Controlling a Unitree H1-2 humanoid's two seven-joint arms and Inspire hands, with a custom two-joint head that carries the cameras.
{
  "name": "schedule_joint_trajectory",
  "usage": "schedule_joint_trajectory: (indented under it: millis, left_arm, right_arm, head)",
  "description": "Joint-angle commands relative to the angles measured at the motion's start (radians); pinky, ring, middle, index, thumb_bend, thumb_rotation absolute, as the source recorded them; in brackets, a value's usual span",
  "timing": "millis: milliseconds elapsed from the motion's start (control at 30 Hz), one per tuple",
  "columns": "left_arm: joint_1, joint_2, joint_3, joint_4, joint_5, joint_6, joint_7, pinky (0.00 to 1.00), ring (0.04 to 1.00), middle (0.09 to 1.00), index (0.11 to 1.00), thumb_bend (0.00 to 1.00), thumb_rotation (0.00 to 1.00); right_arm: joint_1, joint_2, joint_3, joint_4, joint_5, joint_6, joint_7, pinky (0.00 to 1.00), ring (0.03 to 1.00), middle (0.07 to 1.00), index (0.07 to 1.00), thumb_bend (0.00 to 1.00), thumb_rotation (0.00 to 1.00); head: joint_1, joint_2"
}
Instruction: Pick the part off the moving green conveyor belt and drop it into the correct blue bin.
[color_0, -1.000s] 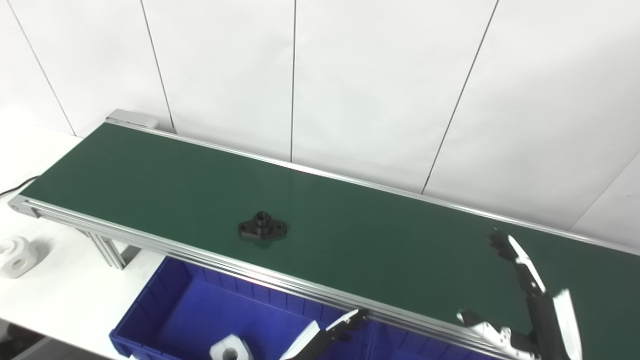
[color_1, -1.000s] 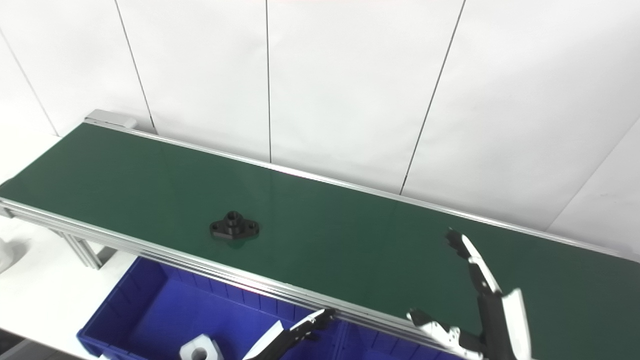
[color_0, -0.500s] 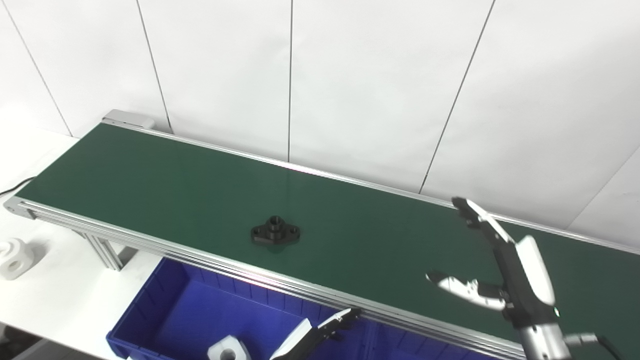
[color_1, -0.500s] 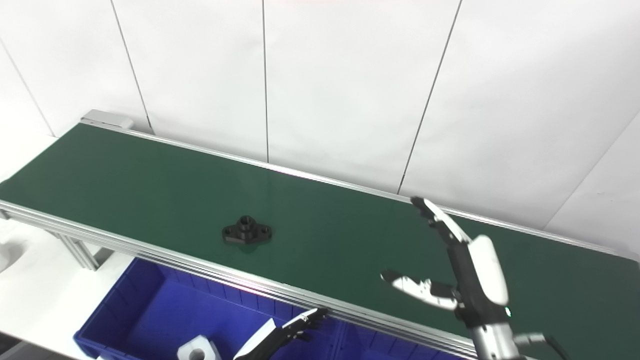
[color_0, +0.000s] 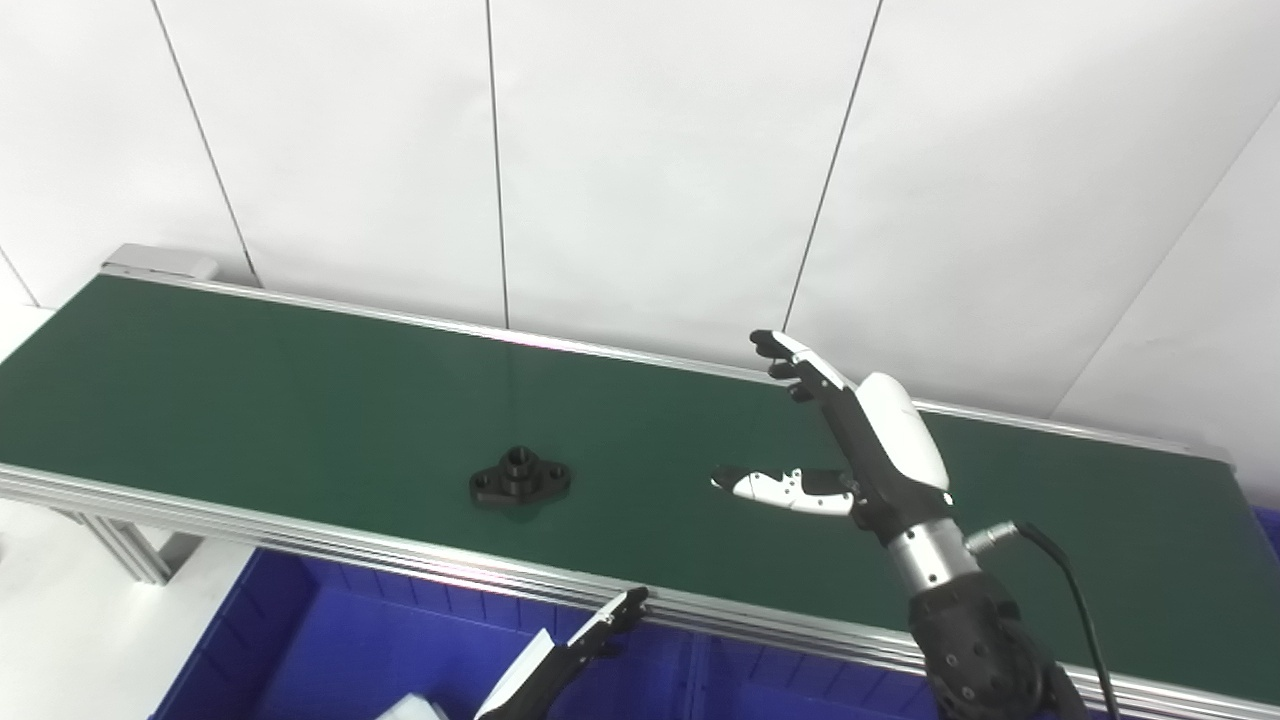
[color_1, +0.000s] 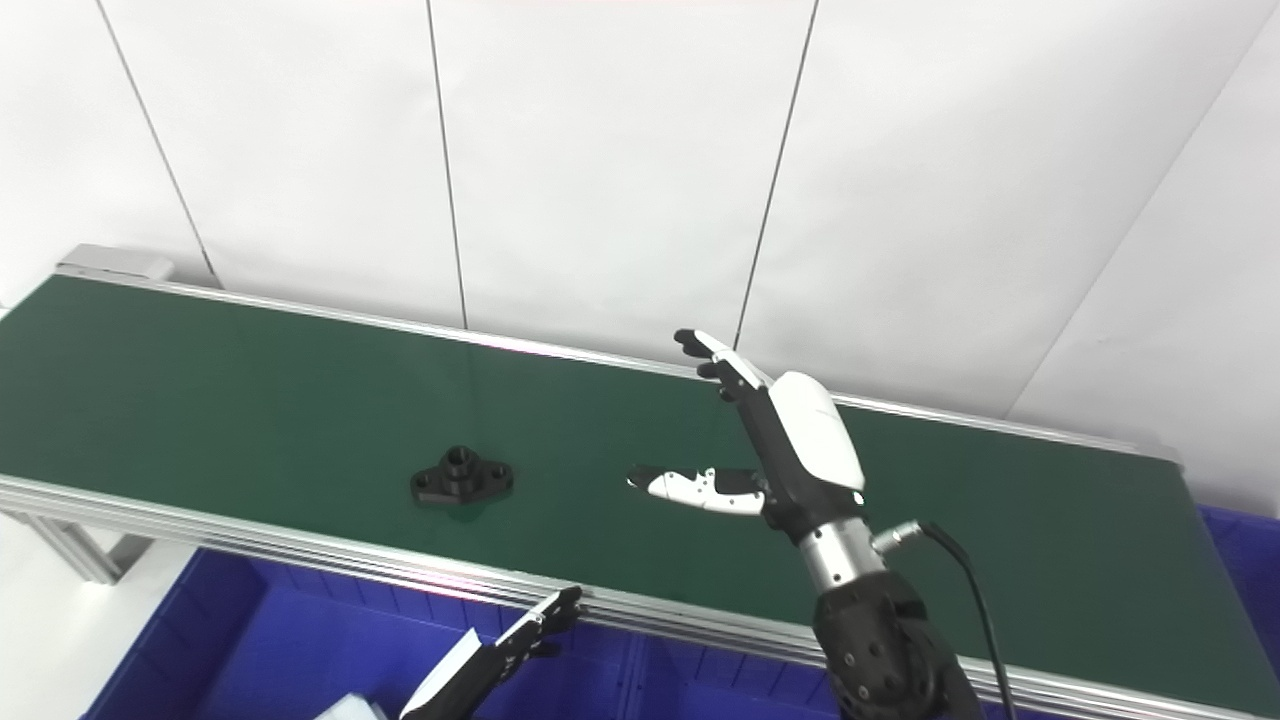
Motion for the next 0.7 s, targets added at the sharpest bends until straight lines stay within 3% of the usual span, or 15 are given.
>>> schedule_joint_trajectory:
  millis: [0,133,333,667]
  left_arm:
    - [-0.012,0.009,0.008,-0.031,-0.013,-0.037,-0.011,0.90,0.949,0.978,0.979,0.63,0.52]
    - [-0.011,0.016,0.017,-0.040,-0.027,-0.037,-0.029,0.88,0.943,0.973,0.973,0.61,0.50]
    - [-0.001,0.034,0.027,-0.073,-0.033,-0.037,-0.048,0.77,0.870,0.925,0.938,0.64,0.45]
    - [0.027,0.043,0.059,-0.130,-0.073,-0.037,-0.119,0.74,0.836,0.893,0.898,0.69,0.41]
  right_arm:
    - [-0.066,0.004,0.007,0.014,-0.024,0.018,0.004,0.72,0.803,0.853,0.878,0.83,0.45]
    - [-0.113,-0.005,0.026,0.073,-0.045,0.013,0.014,0.71,0.805,0.851,0.874,0.84,0.46]
    - [-0.166,-0.009,0.045,0.149,-0.052,-0.005,0.015,0.69,0.805,0.851,0.871,0.86,0.46]
    - [-0.230,-0.017,0.092,0.227,-0.068,-0.007,0.039,0.71,0.810,0.858,0.883,0.86,0.47]
  head:
    - [-0.003,0.007]
    - [-0.002,0.020]
    - [0.009,0.035]
    - [0.036,0.060]
